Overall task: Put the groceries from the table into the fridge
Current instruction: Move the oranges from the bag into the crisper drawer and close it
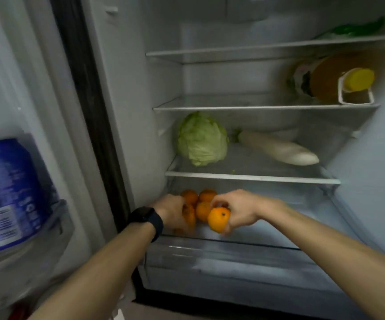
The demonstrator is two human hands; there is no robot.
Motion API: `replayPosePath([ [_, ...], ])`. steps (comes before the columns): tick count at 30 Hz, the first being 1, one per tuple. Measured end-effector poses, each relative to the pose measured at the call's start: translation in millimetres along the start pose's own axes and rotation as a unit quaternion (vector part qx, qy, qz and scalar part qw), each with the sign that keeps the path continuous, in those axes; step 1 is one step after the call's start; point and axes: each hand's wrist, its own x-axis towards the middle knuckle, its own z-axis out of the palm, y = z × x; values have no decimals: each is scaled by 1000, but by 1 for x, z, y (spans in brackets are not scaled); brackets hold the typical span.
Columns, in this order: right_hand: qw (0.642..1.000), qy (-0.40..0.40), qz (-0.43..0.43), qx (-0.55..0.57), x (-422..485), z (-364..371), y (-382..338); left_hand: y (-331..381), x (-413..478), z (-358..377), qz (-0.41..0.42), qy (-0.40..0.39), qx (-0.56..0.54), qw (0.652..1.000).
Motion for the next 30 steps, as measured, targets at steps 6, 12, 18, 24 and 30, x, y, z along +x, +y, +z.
replayPosePath([
  [6,995,-38,-75,-63,47,26,-1,-1,26,5,17,-87,53,995],
  [12,998,-14,-67,15,61,51,-4,-4,38,17,36,-104,102,989],
  [18,999,-31,-38,4,62,68,-7,-2,41,31,38,-66,104,992],
  [24,998,-23,-39,-42,61,53,-5,1,39,28,11,-65,112,991],
  [30,997,-12,-60,-36,58,56,-6,9,29,21,-23,-83,122,989],
])
